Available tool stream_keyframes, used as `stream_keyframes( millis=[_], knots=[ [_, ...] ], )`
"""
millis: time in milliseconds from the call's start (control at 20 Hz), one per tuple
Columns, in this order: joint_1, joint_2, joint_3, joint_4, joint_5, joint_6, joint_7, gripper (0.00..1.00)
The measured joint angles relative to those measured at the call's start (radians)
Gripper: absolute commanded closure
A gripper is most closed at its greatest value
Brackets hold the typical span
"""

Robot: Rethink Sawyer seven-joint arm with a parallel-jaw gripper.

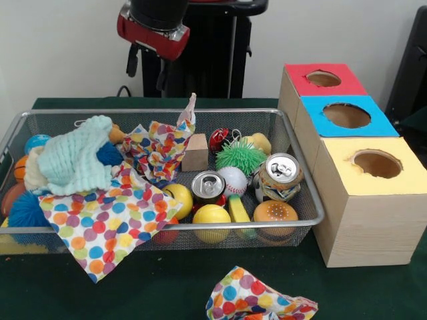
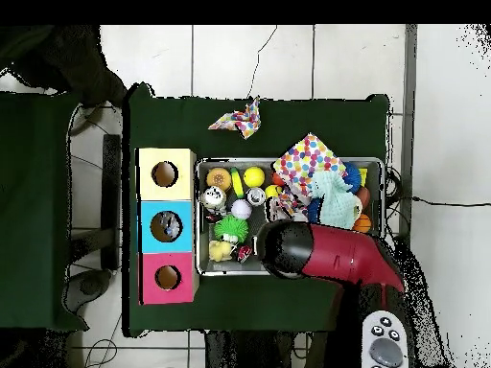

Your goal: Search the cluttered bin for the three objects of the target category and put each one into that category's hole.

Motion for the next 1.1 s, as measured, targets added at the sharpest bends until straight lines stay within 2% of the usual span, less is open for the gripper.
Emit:
stream_keyframes(
  millis=[400, 1100],
  knots=[
    [0.01, 0.0, 0.048, 0.006, -0.006, 0.0, 0.0, 0.0],
    [0.101, 0.019, 0.052, 0.008, -0.168, 0.0, 0.0, 0.0]
  ],
)
